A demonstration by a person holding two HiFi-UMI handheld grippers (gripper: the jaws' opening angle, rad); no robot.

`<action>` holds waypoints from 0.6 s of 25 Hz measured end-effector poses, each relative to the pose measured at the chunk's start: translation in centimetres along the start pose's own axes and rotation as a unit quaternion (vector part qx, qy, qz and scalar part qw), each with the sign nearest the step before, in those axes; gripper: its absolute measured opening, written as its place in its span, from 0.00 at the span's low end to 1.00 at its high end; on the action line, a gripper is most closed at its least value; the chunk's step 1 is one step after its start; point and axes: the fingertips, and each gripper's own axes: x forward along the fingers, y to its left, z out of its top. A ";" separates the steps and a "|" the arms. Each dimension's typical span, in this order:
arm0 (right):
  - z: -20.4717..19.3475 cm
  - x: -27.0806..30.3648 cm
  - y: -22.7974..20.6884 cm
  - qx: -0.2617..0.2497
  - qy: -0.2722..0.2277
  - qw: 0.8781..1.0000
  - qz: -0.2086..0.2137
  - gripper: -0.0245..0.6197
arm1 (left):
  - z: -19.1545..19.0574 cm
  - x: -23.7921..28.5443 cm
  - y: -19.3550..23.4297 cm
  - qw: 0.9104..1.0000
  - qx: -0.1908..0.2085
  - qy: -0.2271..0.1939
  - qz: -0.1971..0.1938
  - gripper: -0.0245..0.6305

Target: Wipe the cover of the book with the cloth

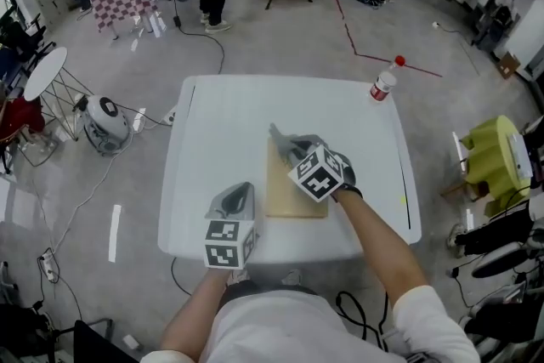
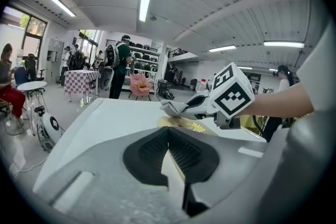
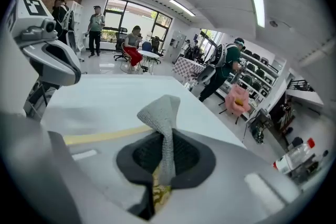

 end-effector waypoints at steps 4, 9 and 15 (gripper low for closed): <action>0.2 1.6 0.2 -0.004 0.019 1.000 -0.005 0.06 | -0.2 -0.3 1.8 1.000 -0.001 0.007 0.001 0.05; -0.1 1.3 1.9 -0.002 0.023 1.000 0.012 0.06 | 0.1 -0.1 2.0 1.000 -0.002 0.002 -0.007 0.05; -1.2 -0.8 5.0 0.009 0.013 1.000 0.022 0.06 | 0.0 -0.2 1.4 1.000 -0.004 -0.001 -0.019 0.05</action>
